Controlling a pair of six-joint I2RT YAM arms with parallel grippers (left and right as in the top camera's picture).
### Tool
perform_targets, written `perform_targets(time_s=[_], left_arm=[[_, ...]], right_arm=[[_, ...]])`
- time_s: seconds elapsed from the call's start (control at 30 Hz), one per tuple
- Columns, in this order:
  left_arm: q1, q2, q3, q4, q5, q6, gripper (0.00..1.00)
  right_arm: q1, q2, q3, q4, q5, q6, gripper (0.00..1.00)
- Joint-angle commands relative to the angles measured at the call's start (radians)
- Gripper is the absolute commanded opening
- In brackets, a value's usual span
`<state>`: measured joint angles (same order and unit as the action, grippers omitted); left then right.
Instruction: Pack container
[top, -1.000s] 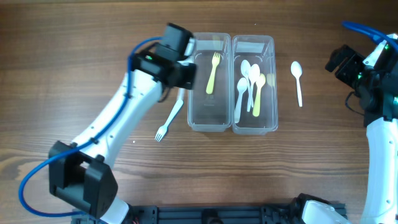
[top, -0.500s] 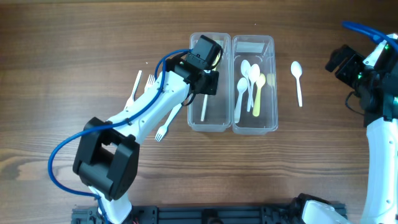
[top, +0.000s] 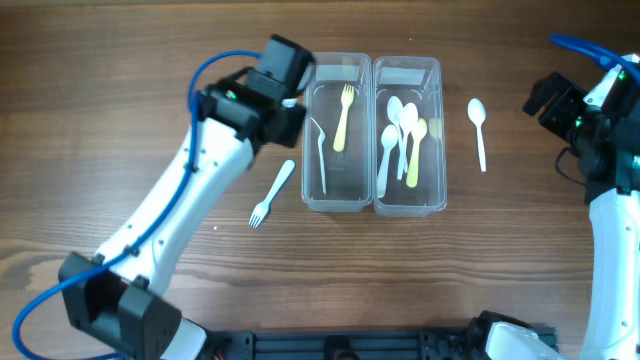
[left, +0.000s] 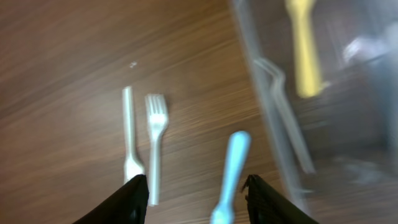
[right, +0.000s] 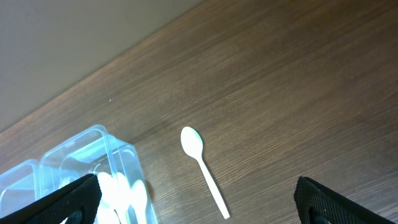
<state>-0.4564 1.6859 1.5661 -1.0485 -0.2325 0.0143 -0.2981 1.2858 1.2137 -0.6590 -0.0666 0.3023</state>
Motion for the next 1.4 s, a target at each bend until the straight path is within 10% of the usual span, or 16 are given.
perform_targets(time_s=[0.0,0.13,0.73,0.93,1.37], left_arm=[[0.13,0.079,-0.049,-0.011,0.031,0.116,0.52],[0.257,0.175,-0.077,0.019,0.232,0.192,0.49],[0.311,0.475,-0.077,0.094,0.232,0.323,0.46],[0.309,0.475,-0.077,0.083,0.232,0.306,0.13],[0.251,0.245,0.021,-0.011,0.229,0.175,0.11]], right_arm=[[-0.003,0.006,0.004,0.0,0.011,0.013,1.0],[-0.003,0.006,0.004,0.0,0.011,0.013,1.0],[-0.003,0.006,0.004,0.0,0.011,0.013,1.0],[-0.003,0.006,0.004,0.0,0.011,0.013,1.0],[-0.003,0.006,0.004,0.0,0.011,0.014,1.0]])
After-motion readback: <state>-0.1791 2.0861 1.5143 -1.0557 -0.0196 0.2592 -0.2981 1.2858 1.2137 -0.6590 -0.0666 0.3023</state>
